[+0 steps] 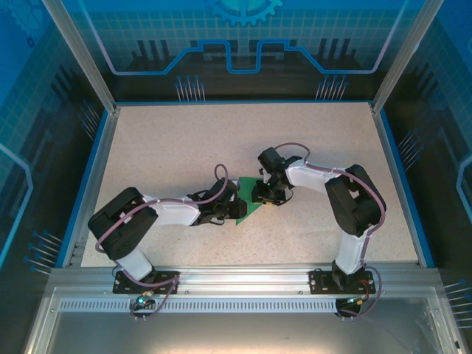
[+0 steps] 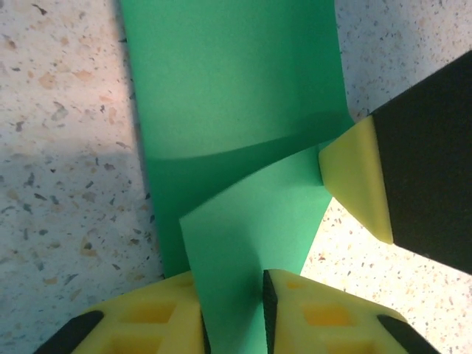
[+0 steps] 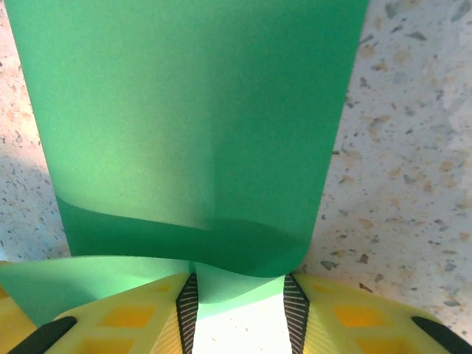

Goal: Fold a paper plane with a square sheet of paper (pick it up from the middle)
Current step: Third fold the triangle at the center of the table.

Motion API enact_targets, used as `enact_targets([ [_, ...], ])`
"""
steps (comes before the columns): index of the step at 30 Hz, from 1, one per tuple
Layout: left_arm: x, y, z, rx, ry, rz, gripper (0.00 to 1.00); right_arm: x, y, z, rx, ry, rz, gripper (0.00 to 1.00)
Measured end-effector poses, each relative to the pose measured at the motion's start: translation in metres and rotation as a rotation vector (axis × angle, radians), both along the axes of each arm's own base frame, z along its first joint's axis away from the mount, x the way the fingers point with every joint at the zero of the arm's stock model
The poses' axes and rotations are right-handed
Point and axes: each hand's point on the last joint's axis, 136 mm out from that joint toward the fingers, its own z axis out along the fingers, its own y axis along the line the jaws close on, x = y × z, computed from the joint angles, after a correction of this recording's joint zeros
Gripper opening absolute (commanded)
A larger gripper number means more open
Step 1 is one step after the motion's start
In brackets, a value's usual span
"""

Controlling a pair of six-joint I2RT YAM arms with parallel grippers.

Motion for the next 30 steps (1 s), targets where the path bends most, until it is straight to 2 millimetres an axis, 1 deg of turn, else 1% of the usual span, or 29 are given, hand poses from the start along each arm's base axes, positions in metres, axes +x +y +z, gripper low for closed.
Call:
enact_targets([
  [7,0.012,-0.001,0.012,-0.07,-0.01,0.01,0.3,0.0,-0.001,-0.001,-0.002,0.0,-0.005,0.38],
  [14,0.02,0.0,0.018,-0.111,-0.022,0.016,0.2,0.0,-0.001,-0.001,-0.002,0.002,-0.012,0.38],
  [18,0.022,0.002,0.018,-0.109,-0.023,0.016,0.1,0.0,0.0,-0.001,-0.001,0.001,-0.012,0.38],
  [20,0.022,0.002,0.018,-0.106,-0.026,0.013,0.07,0.0,0.0,-0.001,0.001,0.001,-0.015,0.38],
  [26,0.022,0.002,0.012,-0.078,-0.03,-0.02,0.04,-0.004,-0.001,0.003,0.026,-0.02,-0.012,0.4],
  [30,0.024,-0.003,0.011,-0.069,-0.029,-0.046,0.03,-0.006,0.001,0.012,0.053,-0.034,-0.008,0.41],
])
